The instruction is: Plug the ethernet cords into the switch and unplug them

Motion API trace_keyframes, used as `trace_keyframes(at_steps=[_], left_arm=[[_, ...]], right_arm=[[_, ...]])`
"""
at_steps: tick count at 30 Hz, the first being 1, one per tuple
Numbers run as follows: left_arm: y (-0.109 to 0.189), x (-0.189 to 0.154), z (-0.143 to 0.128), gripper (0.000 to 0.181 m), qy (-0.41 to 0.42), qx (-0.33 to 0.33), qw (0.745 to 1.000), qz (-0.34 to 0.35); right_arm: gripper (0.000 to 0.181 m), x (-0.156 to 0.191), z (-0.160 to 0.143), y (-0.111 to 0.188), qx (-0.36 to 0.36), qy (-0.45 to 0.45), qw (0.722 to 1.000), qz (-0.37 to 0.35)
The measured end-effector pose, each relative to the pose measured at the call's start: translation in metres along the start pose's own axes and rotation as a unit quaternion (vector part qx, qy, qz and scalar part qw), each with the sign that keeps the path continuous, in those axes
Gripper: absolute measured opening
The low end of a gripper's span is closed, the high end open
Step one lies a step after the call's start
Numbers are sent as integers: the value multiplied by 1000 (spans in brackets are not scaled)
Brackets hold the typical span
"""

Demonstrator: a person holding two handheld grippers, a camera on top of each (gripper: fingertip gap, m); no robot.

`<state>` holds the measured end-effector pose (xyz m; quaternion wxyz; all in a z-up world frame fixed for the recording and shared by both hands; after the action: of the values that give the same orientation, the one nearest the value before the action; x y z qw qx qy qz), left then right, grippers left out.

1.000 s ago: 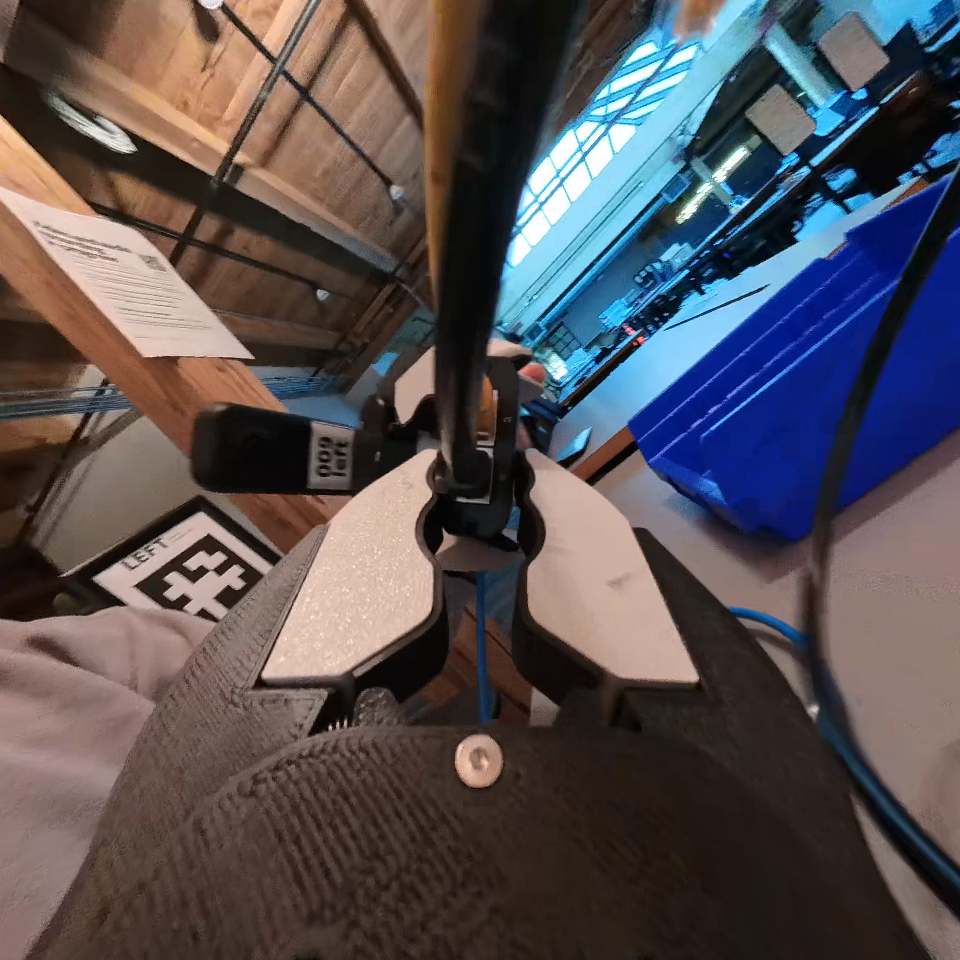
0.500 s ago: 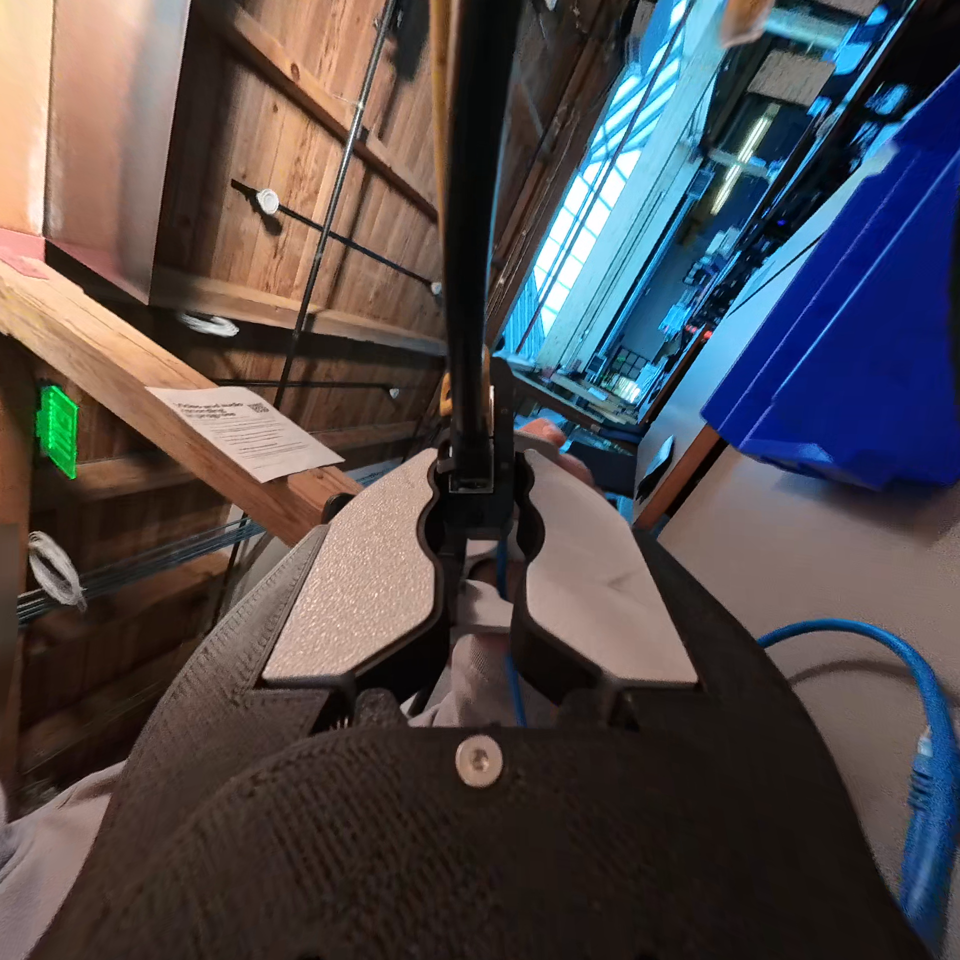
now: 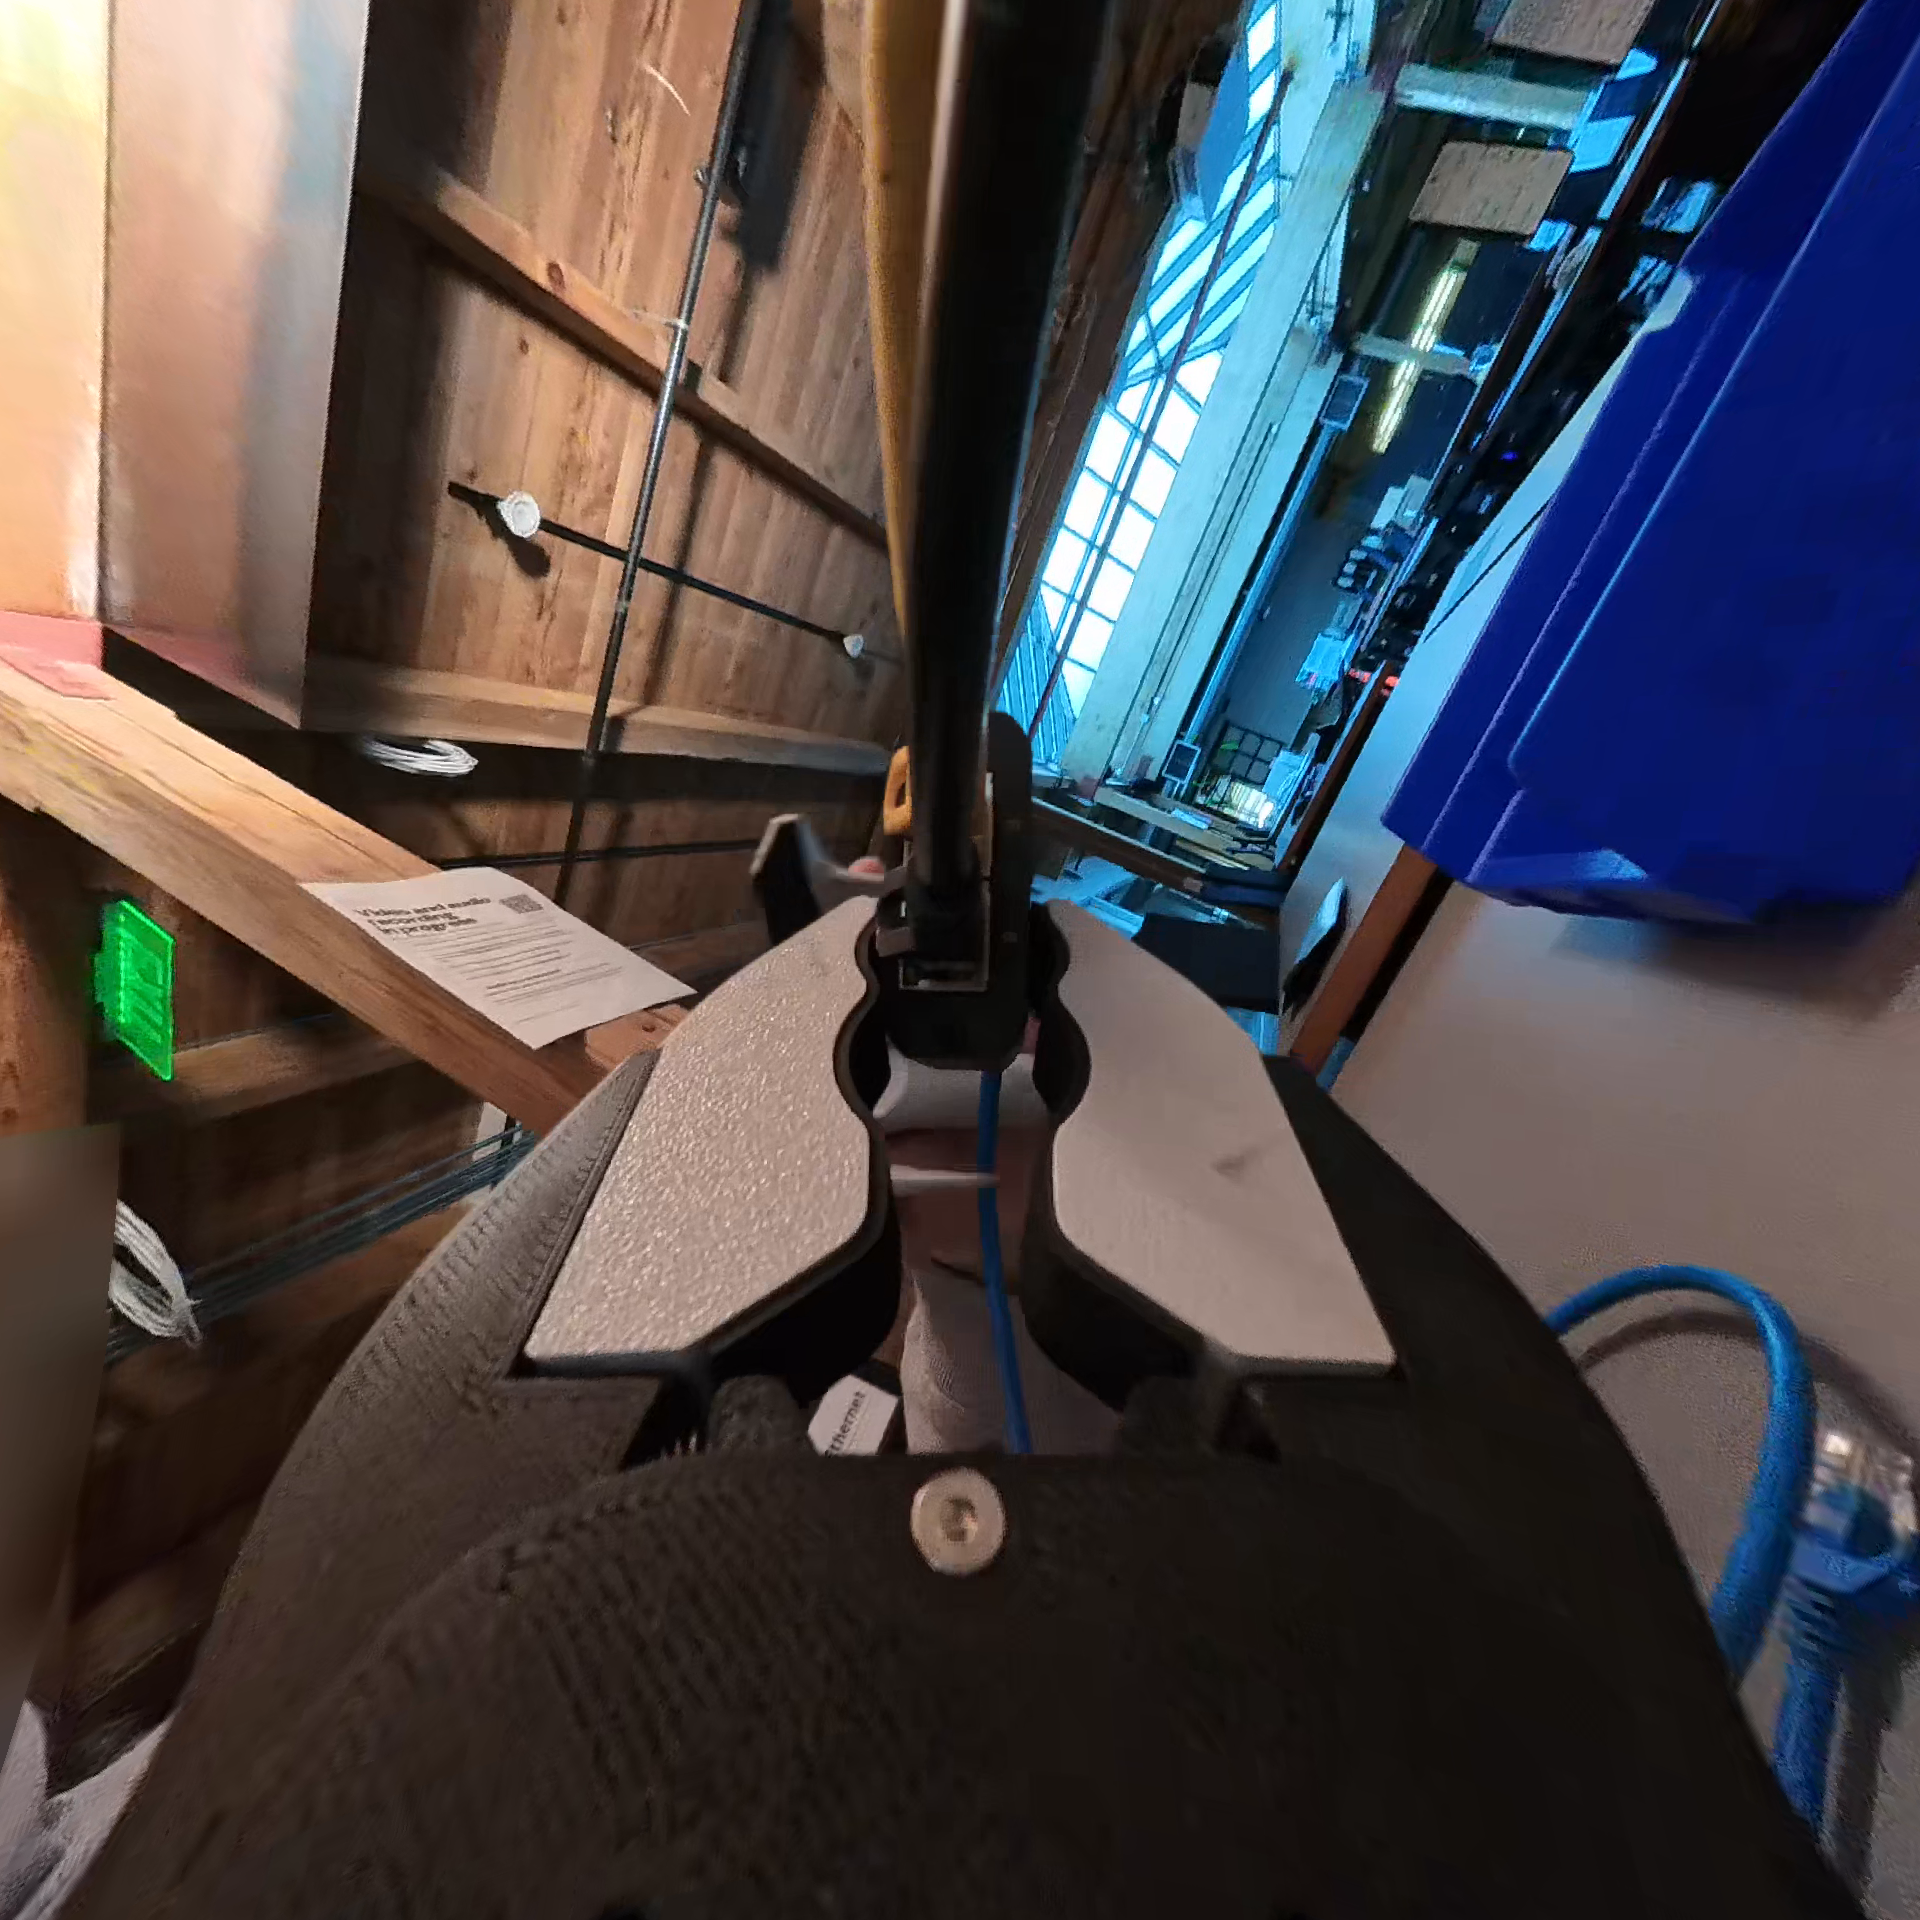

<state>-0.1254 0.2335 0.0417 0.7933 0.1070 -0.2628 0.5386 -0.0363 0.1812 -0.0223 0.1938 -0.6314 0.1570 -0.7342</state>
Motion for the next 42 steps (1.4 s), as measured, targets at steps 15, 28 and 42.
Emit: trace_keyframes(at_steps=[15,28,42], left_arm=[[-9,-15,-64,62,28,-14,999,-15],[-10,-17,-70,62,23,-9,1000,8],[-9,-17,-75,62,121,28,992,-9]], right_arm=[[25,-8,-22,-4,1,-58,998,1],[25,-15,-19,-3,-8,-62,998,-2],[27,-17,-17,-3,22,25,999,-15]])
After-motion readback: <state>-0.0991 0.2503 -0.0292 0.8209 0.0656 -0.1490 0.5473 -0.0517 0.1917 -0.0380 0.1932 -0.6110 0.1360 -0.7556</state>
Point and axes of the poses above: each gripper's, where its closed fingertips meet, y back along the fingers, z out of its top, x = y × z across the jaws, the point moved 5 cm from there along y, back along the fingers, and after that the axes turned 8 degrees about -x, right-handed, at the moved point
